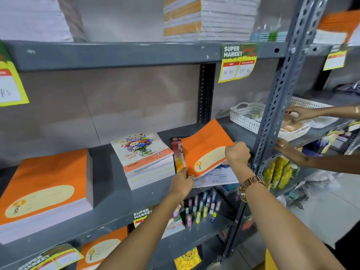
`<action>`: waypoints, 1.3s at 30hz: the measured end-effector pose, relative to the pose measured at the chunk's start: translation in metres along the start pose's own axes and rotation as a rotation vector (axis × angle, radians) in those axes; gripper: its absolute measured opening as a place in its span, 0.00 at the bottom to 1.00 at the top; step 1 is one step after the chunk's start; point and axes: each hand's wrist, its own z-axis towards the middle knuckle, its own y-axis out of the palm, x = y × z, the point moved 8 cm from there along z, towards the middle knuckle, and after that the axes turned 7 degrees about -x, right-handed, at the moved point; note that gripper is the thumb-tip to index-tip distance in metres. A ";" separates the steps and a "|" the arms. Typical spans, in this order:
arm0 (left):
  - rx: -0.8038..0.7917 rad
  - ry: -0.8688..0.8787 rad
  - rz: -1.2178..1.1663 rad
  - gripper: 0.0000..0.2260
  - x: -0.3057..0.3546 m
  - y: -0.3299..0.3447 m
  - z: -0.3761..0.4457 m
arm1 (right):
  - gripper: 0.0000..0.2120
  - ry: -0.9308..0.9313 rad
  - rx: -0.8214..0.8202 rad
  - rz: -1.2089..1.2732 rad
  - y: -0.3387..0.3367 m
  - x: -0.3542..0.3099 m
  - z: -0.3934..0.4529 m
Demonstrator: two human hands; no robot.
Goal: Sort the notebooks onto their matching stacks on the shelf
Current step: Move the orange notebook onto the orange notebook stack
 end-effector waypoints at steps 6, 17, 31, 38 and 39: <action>0.104 -0.008 -0.327 0.15 0.012 -0.020 -0.003 | 0.18 -0.033 0.027 0.254 -0.017 -0.022 -0.007; 0.346 0.052 -0.781 0.07 0.030 -0.144 -0.046 | 0.14 0.012 -0.251 0.637 0.053 -0.084 -0.061; 0.691 -0.090 -0.767 0.12 -0.098 -0.307 -0.179 | 0.02 0.058 -0.707 0.679 0.233 -0.170 -0.223; 0.707 -0.269 -0.575 0.04 -0.161 -0.335 -0.209 | 0.08 0.065 -0.739 0.481 0.279 -0.163 -0.273; 0.704 -0.294 -0.496 0.03 -0.168 -0.337 -0.210 | 0.08 0.066 -0.732 0.447 0.283 -0.160 -0.277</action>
